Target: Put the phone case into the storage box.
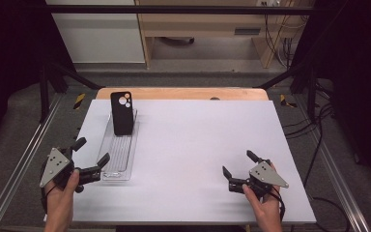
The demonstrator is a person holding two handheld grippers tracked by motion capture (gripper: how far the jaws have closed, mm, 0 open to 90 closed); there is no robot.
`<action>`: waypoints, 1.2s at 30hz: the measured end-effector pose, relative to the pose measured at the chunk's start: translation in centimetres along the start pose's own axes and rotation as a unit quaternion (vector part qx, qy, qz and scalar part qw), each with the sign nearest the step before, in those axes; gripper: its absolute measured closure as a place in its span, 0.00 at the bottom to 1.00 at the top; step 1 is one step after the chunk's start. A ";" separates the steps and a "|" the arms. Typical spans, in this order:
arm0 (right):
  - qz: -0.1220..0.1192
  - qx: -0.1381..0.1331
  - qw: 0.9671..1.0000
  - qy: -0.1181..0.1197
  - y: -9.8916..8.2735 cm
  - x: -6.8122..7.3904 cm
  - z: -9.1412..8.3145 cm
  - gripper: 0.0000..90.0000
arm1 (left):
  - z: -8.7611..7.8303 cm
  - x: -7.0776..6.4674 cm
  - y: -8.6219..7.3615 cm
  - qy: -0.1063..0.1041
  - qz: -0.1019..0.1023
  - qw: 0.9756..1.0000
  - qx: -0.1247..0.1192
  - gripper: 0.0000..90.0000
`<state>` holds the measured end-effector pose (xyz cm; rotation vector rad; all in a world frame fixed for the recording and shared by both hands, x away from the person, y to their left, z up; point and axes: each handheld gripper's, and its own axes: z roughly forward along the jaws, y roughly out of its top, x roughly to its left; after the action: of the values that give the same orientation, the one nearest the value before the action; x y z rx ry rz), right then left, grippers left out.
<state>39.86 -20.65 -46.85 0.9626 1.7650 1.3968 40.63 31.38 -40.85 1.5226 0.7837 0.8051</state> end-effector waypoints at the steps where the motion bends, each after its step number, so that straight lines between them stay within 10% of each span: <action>1: 0.000 0.000 1.000 0.000 0.0 0.0 0.0 0.03 | 0.0 0.0 -0.1 0.000 -0.001 1.000 -0.001 0.03; 36: -0.003 -0.001 1.000 -0.015 -0.2 -1.2 -0.4 0.03 | -0.1 -0.4 -2.1 -0.006 -0.006 1.000 0.001 0.03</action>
<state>40.08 -21.91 -46.93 0.9731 1.7431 1.3728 40.24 31.34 -42.91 1.5225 0.7844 0.7857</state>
